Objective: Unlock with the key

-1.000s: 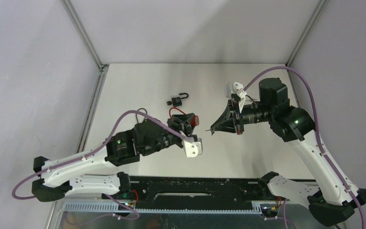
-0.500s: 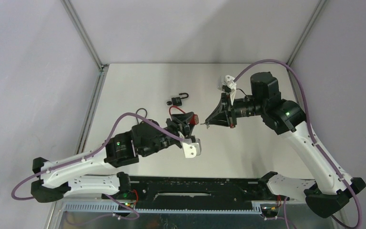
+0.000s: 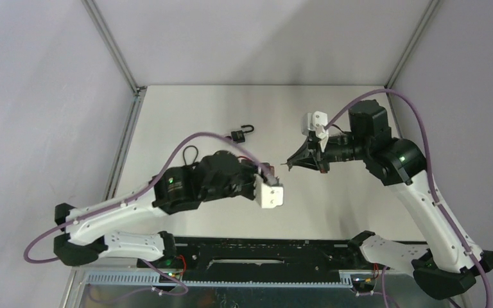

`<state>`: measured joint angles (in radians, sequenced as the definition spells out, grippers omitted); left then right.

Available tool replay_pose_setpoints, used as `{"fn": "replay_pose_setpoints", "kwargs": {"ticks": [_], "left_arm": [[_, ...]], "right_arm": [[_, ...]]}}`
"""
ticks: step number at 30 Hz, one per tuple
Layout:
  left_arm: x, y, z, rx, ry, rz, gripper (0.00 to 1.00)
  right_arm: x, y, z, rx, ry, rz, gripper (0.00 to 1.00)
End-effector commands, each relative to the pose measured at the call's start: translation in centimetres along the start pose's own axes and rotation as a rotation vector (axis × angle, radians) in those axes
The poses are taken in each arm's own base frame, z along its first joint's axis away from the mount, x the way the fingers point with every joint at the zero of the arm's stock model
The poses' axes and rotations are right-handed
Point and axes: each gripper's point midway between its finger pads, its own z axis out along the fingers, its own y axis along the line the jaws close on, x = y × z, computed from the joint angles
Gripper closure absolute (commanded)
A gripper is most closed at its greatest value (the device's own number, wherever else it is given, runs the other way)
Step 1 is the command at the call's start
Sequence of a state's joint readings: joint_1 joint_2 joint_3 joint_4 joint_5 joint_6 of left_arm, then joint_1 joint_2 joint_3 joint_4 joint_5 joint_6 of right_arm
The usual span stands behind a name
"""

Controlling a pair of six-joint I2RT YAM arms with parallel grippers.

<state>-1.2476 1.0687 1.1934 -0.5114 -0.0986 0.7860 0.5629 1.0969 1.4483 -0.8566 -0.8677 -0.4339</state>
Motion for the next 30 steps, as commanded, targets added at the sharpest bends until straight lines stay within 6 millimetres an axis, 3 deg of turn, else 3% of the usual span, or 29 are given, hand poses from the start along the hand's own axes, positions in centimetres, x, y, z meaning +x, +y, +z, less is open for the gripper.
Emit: {"fn": "replay_pose_setpoints", "kwargs": {"ticks": [1,4,11,17,22,30], "left_arm": [[-0.9,0.3,-0.5,0.153,0.068,-0.196,1.00],[0.4,-0.8,-0.5,0.301,0.164,-0.355,1.00],[-0.1,-3.8,-1.3,0.625,0.177,-0.656,1.00],[-3.0,-6.1,-2.4,0.882,0.059,-0.685,1.00],[-5.3,-6.7,-2.7,1.072,-0.040,-0.690,1.00],[-5.9,-7.7,-1.9,1.146,-0.052,-0.632,1.00]], "right_arm": [[1.9,-0.7,-1.8,0.054,0.043,-0.089,1.00],[3.3,-0.9,-2.3,0.065,0.055,-0.068,1.00],[4.6,0.1,-2.5,0.038,0.031,-0.060,1.00],[4.3,1.0,-2.5,0.036,0.038,-0.171,1.00],[4.2,2.5,-2.1,-0.002,0.058,-0.285,1.00],[3.8,5.6,-0.6,-0.123,0.061,-0.389,1.00]]}}
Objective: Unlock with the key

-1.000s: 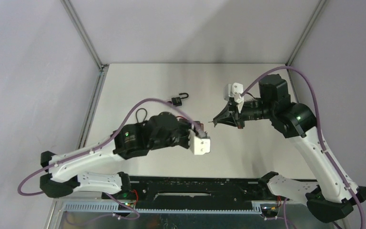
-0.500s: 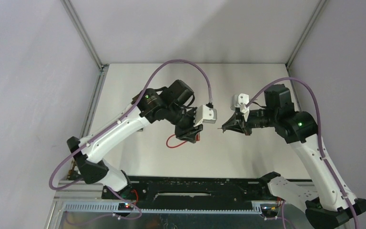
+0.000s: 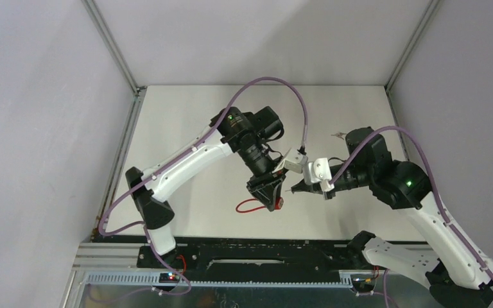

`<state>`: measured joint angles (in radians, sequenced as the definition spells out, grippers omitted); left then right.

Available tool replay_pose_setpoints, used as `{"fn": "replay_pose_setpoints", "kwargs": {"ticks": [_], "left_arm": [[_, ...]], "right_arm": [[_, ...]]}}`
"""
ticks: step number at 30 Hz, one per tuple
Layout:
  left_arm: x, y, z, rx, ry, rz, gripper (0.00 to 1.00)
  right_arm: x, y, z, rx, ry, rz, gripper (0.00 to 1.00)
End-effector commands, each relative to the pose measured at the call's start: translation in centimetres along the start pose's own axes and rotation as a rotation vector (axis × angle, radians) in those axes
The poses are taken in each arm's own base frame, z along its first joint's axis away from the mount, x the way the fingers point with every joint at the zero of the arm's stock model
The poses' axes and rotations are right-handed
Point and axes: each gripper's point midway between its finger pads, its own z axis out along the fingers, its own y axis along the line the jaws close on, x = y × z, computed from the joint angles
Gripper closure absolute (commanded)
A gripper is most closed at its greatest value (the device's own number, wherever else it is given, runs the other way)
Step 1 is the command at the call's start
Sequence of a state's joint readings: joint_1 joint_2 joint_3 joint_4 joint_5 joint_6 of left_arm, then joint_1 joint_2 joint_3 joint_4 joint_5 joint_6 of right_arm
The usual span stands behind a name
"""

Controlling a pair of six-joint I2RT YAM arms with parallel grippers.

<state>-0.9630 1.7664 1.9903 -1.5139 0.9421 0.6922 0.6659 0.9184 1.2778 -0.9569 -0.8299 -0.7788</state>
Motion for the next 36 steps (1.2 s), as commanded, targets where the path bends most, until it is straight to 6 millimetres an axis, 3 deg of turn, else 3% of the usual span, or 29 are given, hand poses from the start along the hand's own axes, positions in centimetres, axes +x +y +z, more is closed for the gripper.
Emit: {"fn": "replay_pose_setpoints", "kwargs": {"ticks": [1,7,17,36], "left_arm": [[-1.0,-2.9,-0.1,0.092,-0.028,0.061,1.00],[-1.0,-2.4,0.6,0.128,-0.039,0.061,1.00],[-1.7,-2.3,0.2,0.130,-0.068,0.076,1.00],[-2.0,-2.2,0.0,0.120,-0.067,0.062,1.00]], "right_arm": [[-0.7,1.0,0.3,-0.029,0.008,-0.090,1.00],[-1.3,2.8,-0.6,-0.036,0.010,-0.160,1.00],[-1.6,4.0,-0.7,-0.067,0.009,-0.190,1.00],[-1.8,3.3,0.9,-0.081,0.043,-0.206,1.00]]}}
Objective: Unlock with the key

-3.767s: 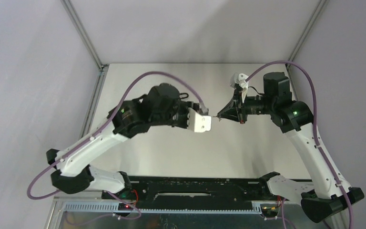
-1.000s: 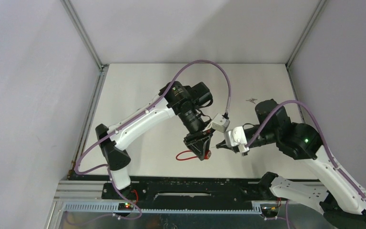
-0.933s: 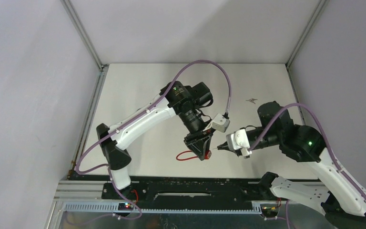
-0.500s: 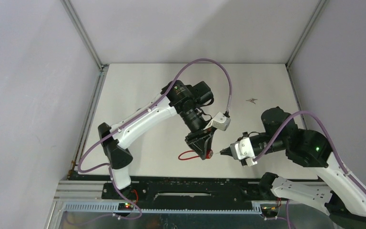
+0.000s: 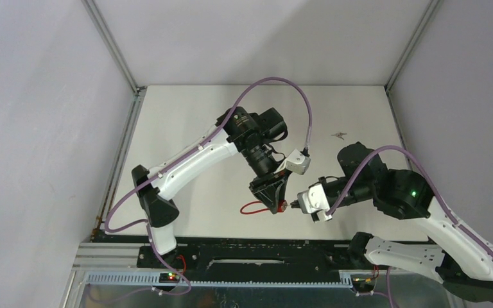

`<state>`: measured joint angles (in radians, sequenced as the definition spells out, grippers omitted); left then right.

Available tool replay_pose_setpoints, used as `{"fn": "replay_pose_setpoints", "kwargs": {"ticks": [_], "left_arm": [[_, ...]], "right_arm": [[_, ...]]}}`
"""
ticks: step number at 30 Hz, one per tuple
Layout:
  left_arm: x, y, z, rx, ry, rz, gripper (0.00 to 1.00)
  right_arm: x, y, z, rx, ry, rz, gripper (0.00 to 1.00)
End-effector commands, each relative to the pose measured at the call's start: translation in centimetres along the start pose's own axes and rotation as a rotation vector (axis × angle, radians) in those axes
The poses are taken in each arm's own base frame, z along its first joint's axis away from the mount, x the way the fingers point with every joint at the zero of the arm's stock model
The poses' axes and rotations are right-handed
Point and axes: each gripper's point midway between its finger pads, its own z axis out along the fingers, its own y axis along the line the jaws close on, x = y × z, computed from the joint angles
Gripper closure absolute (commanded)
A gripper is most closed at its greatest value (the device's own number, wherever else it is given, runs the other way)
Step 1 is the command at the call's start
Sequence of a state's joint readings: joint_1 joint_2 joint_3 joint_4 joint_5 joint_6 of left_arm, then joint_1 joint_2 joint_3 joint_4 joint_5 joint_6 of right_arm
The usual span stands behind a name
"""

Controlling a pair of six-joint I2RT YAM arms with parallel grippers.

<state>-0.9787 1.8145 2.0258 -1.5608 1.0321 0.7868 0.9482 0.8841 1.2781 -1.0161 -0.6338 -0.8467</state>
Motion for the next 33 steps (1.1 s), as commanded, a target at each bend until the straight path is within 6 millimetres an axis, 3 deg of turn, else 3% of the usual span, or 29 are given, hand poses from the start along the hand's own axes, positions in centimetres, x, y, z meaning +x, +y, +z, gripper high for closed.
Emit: {"fn": "replay_pose_setpoints", "kwargs": {"ticks": [1,33], "left_arm": [[-1.35,-1.44,-0.81,0.018,-0.038,0.014,1.00],[-1.44,-1.30,-0.85,0.012,-0.036,0.009,1.00]], "right_arm": [[-1.25,-1.08,-0.38,0.035,-0.013,-0.035,1.00],[-1.53,-0.94,-0.03,0.012,-0.018,-0.031,1.00]]}}
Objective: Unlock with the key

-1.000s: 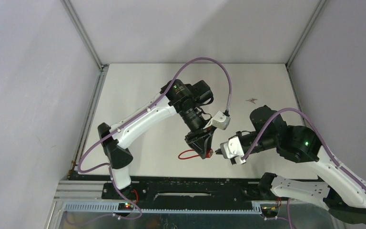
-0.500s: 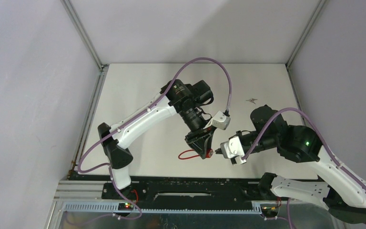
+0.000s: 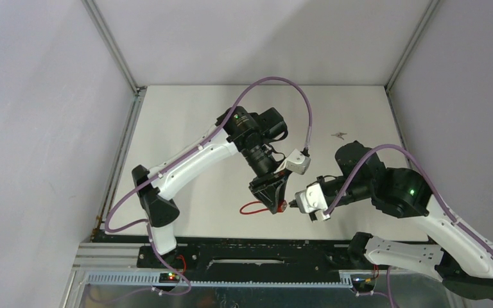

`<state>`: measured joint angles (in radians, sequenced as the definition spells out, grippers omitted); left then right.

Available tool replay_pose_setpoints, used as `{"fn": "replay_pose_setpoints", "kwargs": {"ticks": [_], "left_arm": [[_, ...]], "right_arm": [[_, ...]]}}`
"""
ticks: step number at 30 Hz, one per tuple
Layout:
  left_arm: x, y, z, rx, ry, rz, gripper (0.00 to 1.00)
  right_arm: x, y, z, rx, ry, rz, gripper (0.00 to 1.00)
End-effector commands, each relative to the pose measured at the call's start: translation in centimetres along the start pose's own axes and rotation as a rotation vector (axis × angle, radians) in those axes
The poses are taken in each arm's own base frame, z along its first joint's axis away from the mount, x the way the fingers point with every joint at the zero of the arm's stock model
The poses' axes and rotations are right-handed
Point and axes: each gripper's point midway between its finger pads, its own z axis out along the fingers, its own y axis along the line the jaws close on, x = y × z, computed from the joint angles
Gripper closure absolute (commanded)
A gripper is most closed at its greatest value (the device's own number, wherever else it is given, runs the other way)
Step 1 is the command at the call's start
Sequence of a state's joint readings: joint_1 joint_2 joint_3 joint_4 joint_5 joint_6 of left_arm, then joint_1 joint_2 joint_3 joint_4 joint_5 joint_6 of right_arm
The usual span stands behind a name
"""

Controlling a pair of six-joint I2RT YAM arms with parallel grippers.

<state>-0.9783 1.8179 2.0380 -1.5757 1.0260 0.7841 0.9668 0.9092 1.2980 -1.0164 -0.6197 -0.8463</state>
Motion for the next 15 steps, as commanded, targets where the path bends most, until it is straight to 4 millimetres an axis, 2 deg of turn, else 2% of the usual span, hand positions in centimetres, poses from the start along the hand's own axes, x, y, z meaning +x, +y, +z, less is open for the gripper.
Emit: {"fn": "replay_pose_setpoints", "kwargs": {"ticks": [1,15], "left_arm": [[-1.45,-1.23,-0.72,0.016,-0.043,0.014,1.00],[-2.08,-1.07,-0.27,0.078,-0.092,-0.033,1.00]], "right_arm": [[-1.27,-0.72,-0.39,0.023,-0.023,-0.028,1.00],[-0.96,-0.71,-0.75,0.069,-0.014,-0.070,1.00]]}}
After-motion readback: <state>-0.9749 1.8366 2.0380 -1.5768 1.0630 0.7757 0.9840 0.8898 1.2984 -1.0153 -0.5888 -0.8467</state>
